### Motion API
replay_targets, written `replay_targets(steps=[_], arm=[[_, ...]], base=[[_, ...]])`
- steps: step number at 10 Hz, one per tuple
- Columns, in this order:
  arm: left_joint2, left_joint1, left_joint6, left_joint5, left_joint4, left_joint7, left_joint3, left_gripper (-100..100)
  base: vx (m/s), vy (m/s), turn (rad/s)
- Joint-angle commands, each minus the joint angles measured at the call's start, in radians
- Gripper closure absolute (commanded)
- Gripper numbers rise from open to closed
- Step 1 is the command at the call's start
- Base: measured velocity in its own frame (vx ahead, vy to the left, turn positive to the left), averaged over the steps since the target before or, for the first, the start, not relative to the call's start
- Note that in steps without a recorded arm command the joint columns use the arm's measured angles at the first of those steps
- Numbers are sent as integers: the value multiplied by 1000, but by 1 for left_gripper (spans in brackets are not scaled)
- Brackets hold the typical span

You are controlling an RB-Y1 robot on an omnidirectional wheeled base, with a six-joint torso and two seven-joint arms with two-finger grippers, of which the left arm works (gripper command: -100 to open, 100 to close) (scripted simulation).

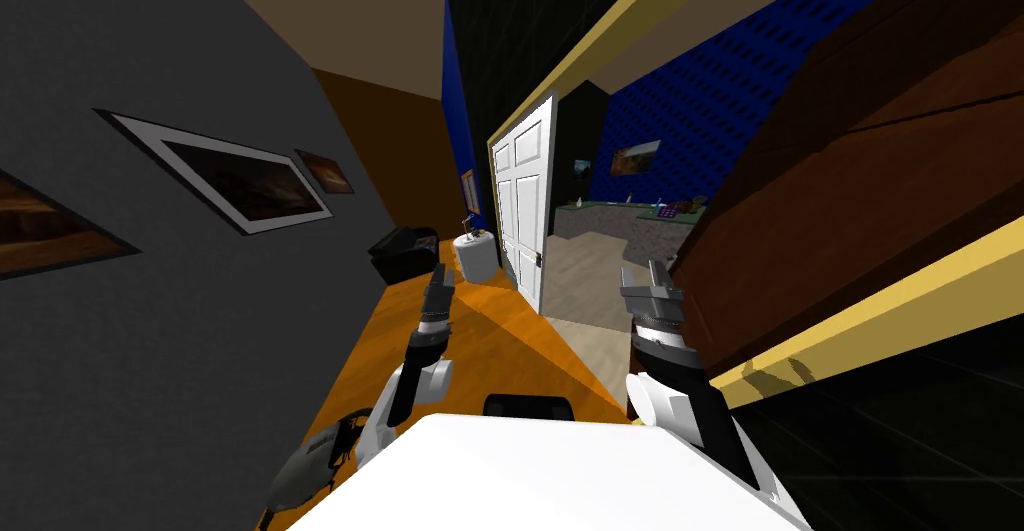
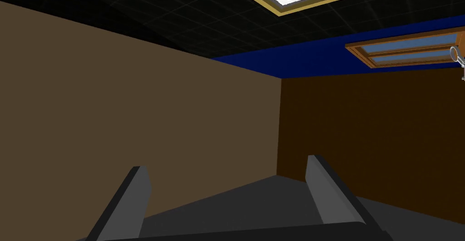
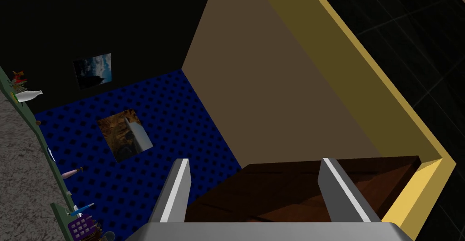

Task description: Push the door open

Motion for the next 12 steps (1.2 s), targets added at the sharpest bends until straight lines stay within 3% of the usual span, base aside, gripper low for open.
replay_targets(steps=[1, 12], arm=[[1, -12, -3, -3, 31, 3, -14, -100], [23, -106, -46, -6, 288, 50, -76, -100]], base=[[103, 32, -69], [90, 26, -83]])
